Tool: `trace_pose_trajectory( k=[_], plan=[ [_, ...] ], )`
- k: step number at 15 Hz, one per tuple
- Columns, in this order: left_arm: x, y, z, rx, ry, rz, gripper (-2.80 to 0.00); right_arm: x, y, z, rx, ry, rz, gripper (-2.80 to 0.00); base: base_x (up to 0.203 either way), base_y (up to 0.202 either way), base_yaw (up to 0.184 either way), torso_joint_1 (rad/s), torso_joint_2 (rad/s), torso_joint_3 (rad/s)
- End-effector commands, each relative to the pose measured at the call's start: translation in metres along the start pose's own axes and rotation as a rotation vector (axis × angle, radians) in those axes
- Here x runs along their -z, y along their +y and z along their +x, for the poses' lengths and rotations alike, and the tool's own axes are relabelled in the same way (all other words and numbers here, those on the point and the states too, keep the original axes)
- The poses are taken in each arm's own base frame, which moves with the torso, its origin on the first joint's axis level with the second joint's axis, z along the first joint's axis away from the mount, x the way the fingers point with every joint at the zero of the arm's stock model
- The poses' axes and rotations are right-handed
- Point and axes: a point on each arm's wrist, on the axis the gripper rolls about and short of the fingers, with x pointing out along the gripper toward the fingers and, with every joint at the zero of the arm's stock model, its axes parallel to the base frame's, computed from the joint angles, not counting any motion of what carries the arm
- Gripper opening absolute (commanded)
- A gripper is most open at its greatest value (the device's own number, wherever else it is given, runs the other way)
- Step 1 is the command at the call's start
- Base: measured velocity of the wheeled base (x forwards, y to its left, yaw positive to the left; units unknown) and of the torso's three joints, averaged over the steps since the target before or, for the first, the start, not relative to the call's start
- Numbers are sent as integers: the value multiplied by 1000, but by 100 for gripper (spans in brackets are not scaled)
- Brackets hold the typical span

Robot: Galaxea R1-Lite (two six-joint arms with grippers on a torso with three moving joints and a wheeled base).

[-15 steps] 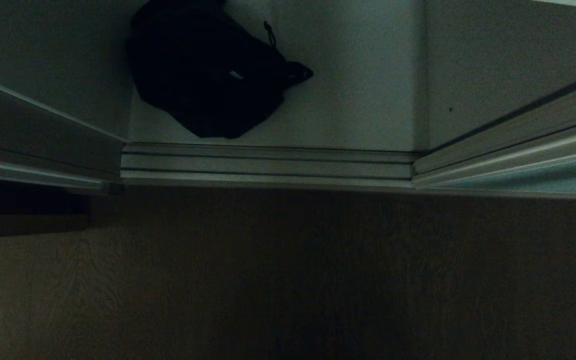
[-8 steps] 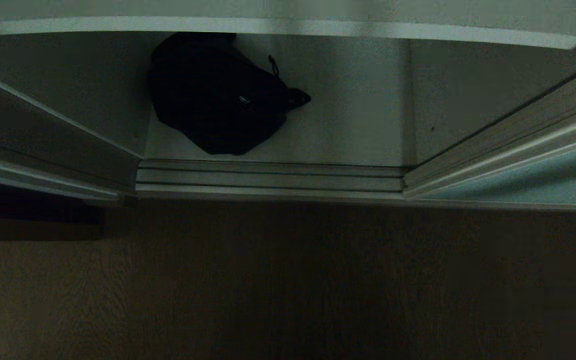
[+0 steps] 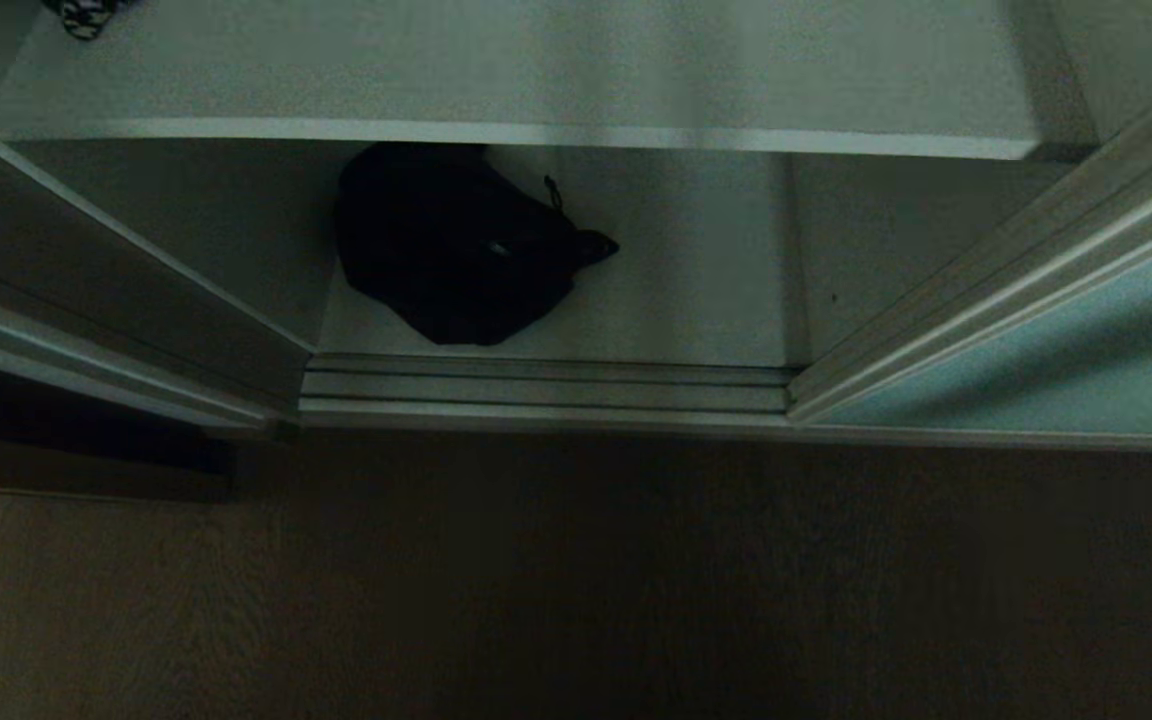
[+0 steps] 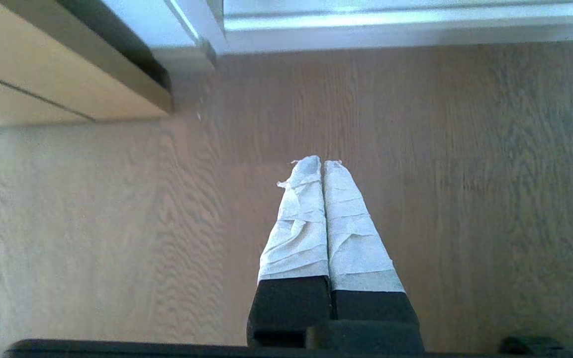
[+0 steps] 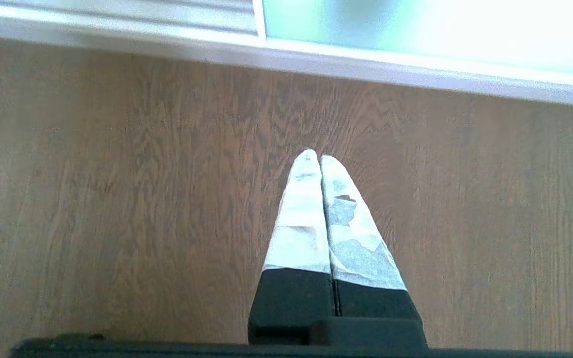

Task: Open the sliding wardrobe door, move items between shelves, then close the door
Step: Close the door

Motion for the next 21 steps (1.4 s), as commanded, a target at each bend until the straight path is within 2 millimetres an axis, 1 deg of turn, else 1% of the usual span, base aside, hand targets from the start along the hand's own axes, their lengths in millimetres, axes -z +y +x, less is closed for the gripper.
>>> trace_pose_trajectory(
  k=[1,21],
  plan=[
    [0,0,0,0,5,3,-280,0,0,0,-1,-2,0,-280,0,0,0,-3,2,199],
    [0,0,0,1,4,0,-280,0,0,0,-1,-2,0,-280,0,0,0,3,3,204]
  ],
)
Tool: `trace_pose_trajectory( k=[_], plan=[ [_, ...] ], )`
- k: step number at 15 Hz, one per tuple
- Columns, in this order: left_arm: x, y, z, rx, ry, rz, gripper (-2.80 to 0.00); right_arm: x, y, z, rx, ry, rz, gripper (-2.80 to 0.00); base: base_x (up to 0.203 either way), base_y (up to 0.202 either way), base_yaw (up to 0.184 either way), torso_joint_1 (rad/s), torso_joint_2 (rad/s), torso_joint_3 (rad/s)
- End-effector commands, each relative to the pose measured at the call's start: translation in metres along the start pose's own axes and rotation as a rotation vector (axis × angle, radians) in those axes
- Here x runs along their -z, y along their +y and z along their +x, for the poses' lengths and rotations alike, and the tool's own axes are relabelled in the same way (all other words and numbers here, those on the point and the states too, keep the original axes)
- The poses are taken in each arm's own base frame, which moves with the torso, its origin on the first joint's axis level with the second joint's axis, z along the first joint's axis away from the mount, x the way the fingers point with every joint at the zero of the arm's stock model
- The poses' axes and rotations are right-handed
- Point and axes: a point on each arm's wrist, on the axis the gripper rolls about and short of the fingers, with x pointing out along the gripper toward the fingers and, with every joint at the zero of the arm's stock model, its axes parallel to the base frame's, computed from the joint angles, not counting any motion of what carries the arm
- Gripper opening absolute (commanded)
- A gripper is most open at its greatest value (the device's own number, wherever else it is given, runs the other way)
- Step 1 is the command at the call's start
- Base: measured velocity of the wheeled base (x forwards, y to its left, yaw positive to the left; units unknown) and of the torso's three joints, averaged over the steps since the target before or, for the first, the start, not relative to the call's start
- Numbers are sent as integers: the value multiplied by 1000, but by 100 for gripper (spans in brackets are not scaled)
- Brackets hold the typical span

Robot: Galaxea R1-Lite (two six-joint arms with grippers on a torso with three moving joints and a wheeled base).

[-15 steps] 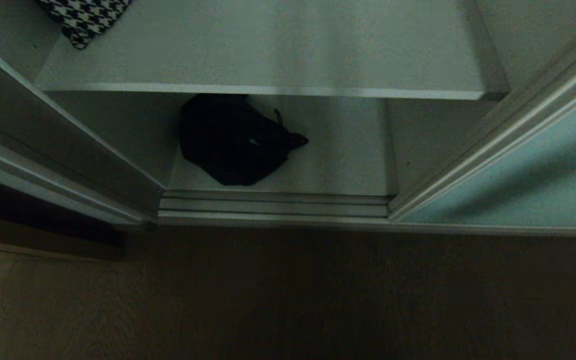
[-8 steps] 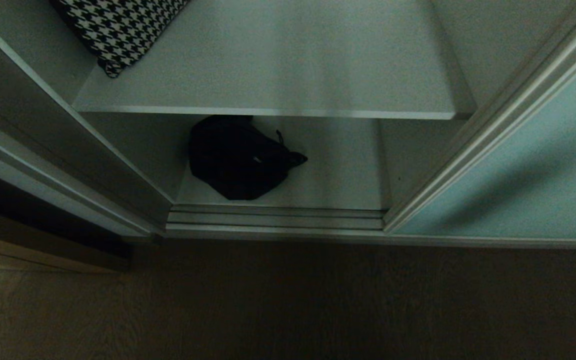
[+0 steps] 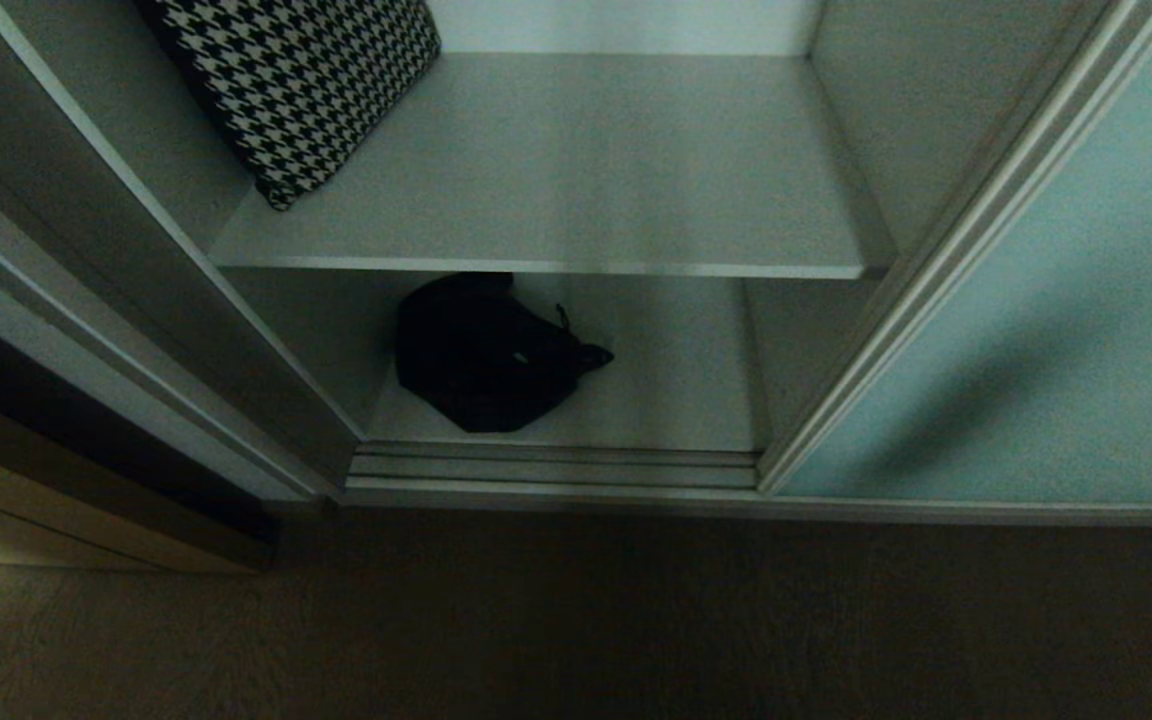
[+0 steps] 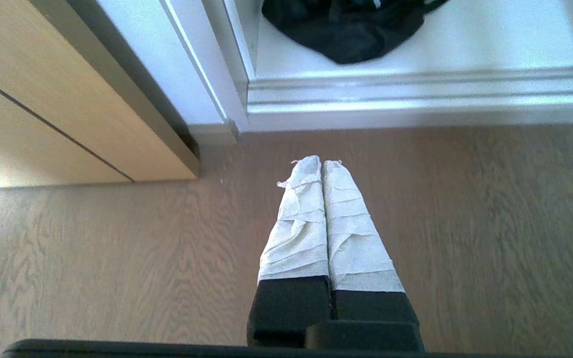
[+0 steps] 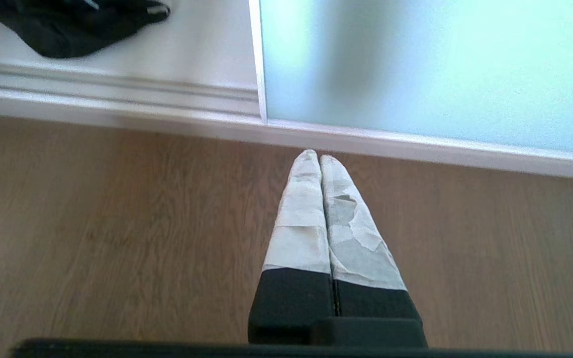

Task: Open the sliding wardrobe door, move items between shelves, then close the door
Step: Close the door

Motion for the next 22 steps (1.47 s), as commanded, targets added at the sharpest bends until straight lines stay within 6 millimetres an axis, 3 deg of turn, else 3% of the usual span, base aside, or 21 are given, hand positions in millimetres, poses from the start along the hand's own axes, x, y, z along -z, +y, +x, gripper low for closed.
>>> trace_pose_trajectory(
  k=[1,22],
  plan=[
    [0,0,0,2,2,2,-280,0,0,0,-1,-1,0,-280,0,0,0,1,3,205],
    [0,0,0,-8,-2,-53,-280,1,0,0,-1,3,-6,-280,0,0,0,1,0,40]
  ],
)
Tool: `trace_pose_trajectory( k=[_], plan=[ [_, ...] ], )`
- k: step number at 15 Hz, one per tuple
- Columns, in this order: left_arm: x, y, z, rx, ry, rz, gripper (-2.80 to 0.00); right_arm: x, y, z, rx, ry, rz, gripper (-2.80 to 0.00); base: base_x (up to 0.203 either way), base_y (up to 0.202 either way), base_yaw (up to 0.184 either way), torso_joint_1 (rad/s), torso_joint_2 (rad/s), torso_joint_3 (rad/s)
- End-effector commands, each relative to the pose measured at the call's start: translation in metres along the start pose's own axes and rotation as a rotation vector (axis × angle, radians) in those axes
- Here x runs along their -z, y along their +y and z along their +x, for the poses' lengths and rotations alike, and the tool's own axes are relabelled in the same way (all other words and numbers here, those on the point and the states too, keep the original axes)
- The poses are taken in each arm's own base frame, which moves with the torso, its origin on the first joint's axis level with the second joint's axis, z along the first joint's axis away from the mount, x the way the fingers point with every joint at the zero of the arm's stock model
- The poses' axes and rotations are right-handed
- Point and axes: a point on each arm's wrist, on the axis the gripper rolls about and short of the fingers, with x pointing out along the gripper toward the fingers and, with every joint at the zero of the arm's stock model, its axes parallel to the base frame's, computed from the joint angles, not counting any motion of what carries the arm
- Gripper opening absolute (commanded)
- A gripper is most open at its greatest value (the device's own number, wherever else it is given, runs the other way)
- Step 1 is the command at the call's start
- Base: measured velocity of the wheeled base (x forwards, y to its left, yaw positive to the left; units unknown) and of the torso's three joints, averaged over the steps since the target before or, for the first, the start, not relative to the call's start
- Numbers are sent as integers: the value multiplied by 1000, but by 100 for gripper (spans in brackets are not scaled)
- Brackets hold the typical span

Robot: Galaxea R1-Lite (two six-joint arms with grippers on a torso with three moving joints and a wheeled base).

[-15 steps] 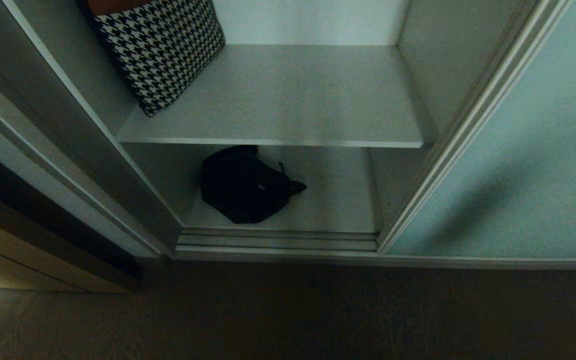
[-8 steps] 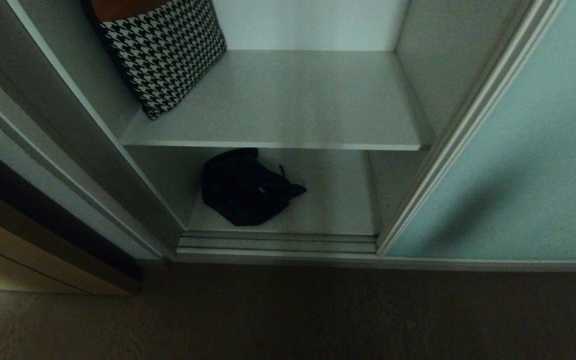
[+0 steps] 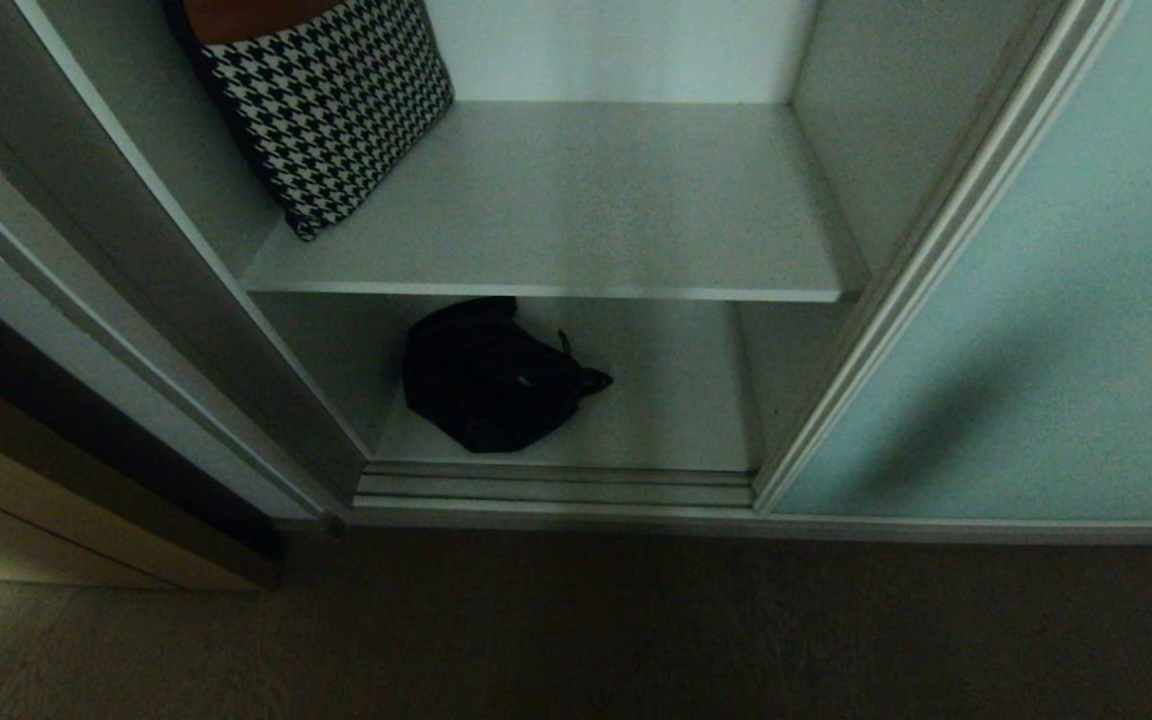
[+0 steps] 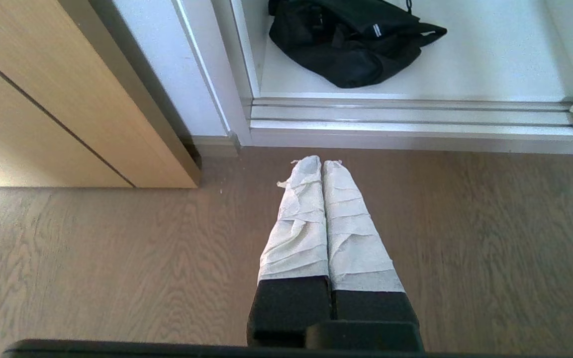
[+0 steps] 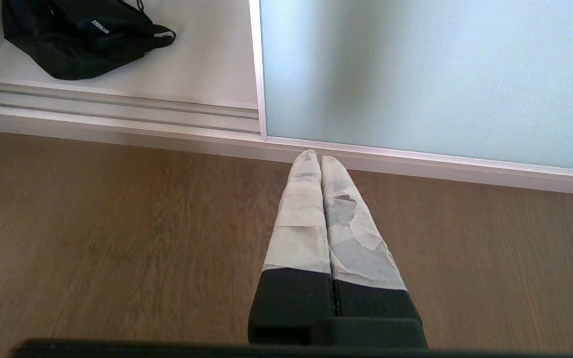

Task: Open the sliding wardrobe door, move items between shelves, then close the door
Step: Close the door

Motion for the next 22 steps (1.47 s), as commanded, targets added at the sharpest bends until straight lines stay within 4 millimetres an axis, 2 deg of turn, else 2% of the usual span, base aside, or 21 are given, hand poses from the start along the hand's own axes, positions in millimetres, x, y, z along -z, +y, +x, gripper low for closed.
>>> trace_pose_trajectory(
  k=[1,5,8,12,14,18,20,22],
  plan=[
    [0,0,0,0,0,0,-280,0,0,0,-1,-2,-7,-280,0,0,0,0,0,0],
    [0,0,0,0,0,-2,-280,-6,-1,-2,22,-18,-2,-280,0,0,0,0,0,0],
    [0,0,0,0,0,-2,-280,-39,-1,-17,47,-86,58,-280,0,0,0,0,0,0],
    [0,0,0,-1,-1,-5,-280,-80,-1,-50,35,-91,140,-280,0,0,0,0,0,0],
    [0,0,0,-1,-1,-5,-280,-108,-1,-59,7,-105,150,-280,0,0,0,0,0,0],
    [0,0,0,-1,-1,-5,-280,-184,1,-72,-107,-82,292,-280,0,0,0,0,0,0],
    [0,0,0,-1,-1,-5,-280,-224,1,-67,-154,-49,384,-280,0,0,0,0,0,0],
    [0,0,0,-1,-1,-5,-280,-251,1,-48,-187,34,504,-280,0,0,0,0,0,0]
  ],
)
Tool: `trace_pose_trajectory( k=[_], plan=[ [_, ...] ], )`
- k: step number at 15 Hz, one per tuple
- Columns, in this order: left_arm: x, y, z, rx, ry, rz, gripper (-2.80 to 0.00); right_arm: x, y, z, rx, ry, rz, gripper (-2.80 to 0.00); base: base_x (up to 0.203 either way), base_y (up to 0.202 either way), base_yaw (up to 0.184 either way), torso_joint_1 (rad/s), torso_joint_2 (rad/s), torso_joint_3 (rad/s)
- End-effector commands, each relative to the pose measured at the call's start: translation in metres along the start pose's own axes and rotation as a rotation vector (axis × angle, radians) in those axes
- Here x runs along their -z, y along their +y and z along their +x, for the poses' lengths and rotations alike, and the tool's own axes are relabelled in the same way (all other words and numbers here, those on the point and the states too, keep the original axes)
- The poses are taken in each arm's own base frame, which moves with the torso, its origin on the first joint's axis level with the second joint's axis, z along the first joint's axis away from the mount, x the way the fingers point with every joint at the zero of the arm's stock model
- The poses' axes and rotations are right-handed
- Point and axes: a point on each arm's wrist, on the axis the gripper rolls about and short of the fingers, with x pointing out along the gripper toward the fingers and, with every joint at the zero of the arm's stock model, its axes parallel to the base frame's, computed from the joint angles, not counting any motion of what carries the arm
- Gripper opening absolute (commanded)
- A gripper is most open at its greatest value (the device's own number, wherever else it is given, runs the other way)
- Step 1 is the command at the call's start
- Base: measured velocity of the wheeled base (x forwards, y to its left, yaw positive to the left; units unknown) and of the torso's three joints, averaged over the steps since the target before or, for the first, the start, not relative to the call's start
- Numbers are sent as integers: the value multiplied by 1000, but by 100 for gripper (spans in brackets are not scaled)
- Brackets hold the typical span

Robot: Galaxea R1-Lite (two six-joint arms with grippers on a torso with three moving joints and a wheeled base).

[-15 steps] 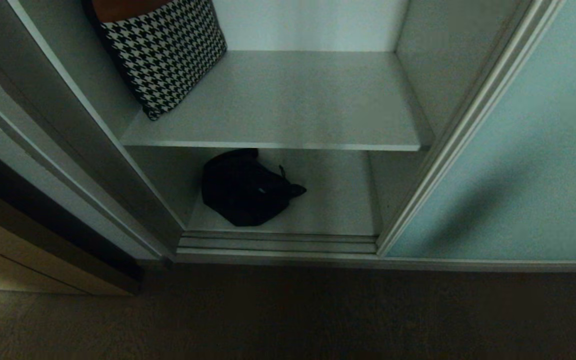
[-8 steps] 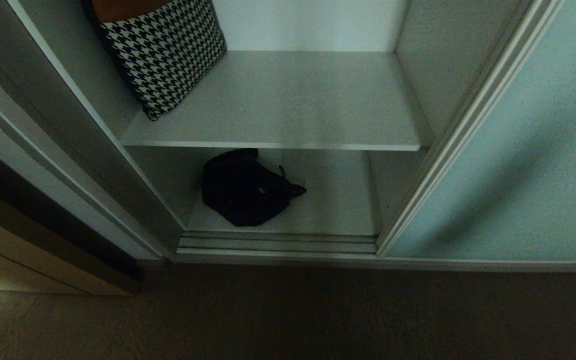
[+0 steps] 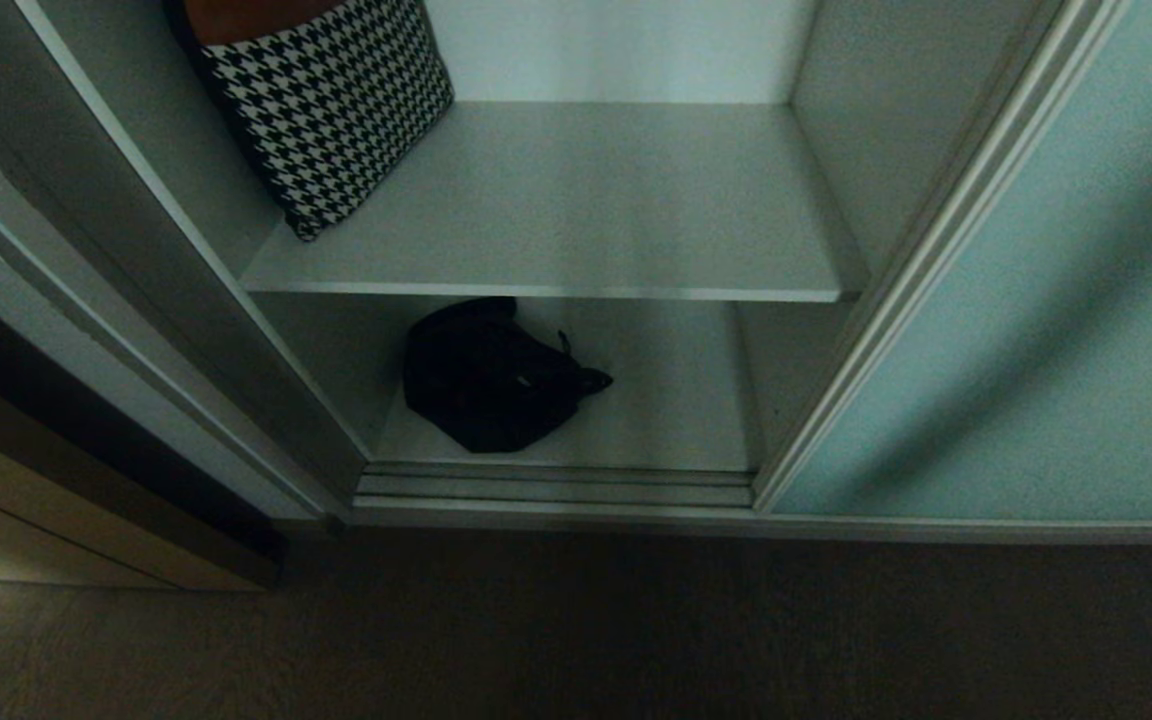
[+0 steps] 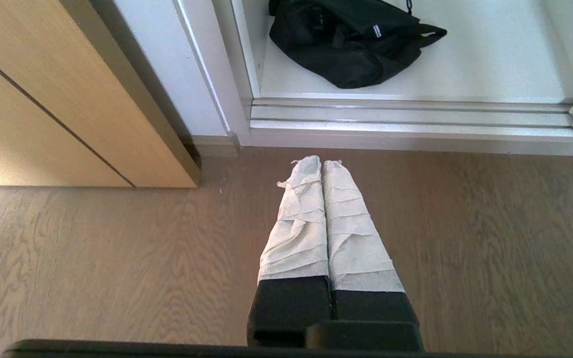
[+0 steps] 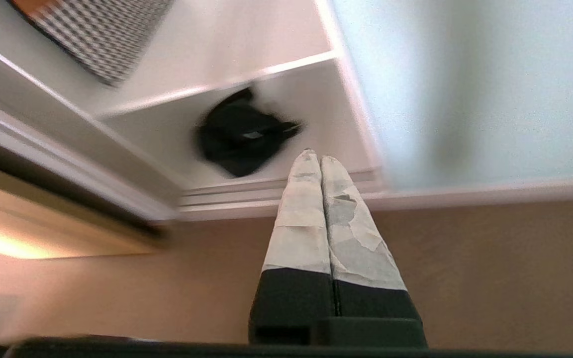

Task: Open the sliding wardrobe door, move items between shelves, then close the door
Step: Close the door

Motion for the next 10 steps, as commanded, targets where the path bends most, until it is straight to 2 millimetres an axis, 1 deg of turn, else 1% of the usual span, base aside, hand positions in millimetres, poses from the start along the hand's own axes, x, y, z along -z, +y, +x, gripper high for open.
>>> trace_pose_trajectory(
  k=[1,2,4,7,10],
  plan=[
    [0,0,0,0,0,1,-280,-30,6,45,-1,135,149,-280,0,0,0,0,0,0],
    [0,0,0,0,1,1,-280,-32,6,54,-35,192,224,-280,0,0,0,0,0,0],
    [0,0,0,0,1,1,-280,-33,7,63,-101,260,352,-280,0,0,0,0,0,0],
    [0,0,0,-2,1,1,-280,-47,8,99,-155,246,384,-280,0,0,0,0,0,0],
    [0,0,0,0,1,1,-280,-57,7,128,-177,228,378,-280,0,0,0,0,0,0]
  ],
)
